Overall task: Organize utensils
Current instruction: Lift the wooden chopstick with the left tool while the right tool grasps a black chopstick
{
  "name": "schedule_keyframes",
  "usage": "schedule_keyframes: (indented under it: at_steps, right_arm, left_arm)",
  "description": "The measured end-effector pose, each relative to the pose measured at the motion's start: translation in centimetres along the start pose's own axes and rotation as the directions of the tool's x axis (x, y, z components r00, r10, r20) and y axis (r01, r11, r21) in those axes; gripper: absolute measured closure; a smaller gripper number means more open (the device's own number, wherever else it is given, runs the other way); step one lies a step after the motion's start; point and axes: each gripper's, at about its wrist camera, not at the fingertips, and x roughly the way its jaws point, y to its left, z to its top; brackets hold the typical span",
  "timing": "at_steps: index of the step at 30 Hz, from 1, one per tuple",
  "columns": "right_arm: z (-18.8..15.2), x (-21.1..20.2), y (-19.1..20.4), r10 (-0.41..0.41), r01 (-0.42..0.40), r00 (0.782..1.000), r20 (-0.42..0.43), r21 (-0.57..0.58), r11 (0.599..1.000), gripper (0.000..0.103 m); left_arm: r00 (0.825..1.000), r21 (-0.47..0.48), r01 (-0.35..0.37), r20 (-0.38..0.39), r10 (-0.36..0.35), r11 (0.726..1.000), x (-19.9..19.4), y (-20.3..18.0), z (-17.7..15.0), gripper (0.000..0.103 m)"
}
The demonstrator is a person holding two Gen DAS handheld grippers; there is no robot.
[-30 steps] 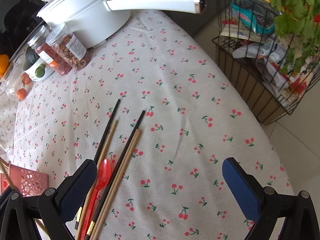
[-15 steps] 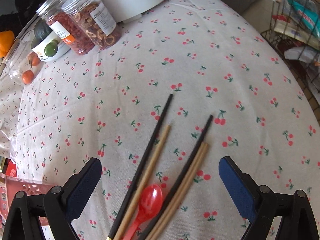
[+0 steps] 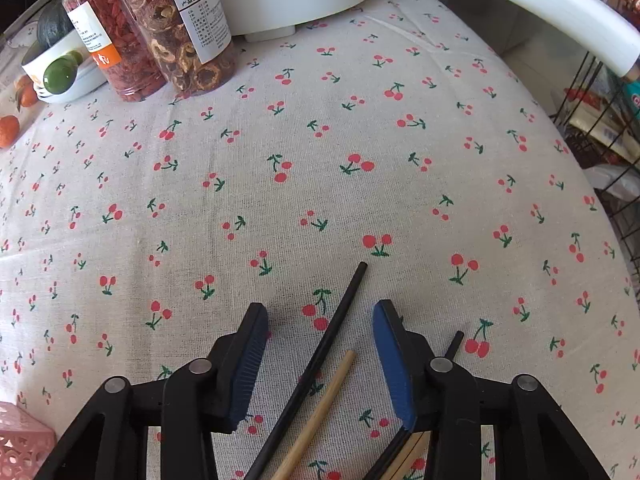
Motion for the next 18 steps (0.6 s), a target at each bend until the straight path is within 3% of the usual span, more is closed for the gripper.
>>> schedule_keyframes:
  at_steps: [1,3,7,9,18]
  right_arm:
    - [-0.1,0.0,0.3,-0.02,0.02,1.0,0.007,-0.007,1.0,0.065]
    - [-0.2,-0.1,0.9,-0.008,0.008,1.0,0.012,-0.008,1.0,0.093]
    - [-0.8,-0.5,1.6,0.038,-0.038,0.999,0.011,-0.003,0.999,0.094]
    - [-0.9,-1.1,1.4,0.116,-0.117,0.993,0.016,0.032,0.993,0.096]
    - [-2.2,-9.7,1.7,0.247,-0.241,0.949,0.195,-0.056,0.969,0.096]
  left_arm:
    - [1.0,-0.003,-0.001,0.0,0.001,1.0,0.0,0.1,0.0,0.098]
    - [1.0,-0.009,-0.002,-0.001,0.002,1.0,0.0,0.3,0.0,0.098]
    - [1.0,-0.011,-0.003,0.0,0.003,1.0,0.0,0.4,0.0,0.098]
    - [1.0,-0.012,-0.006,0.003,0.006,1.0,0.0,0.5,0.0,0.098]
    - [1.0,0.007,-0.008,0.029,0.008,1.0,-0.6,-0.2,-0.1,0.098]
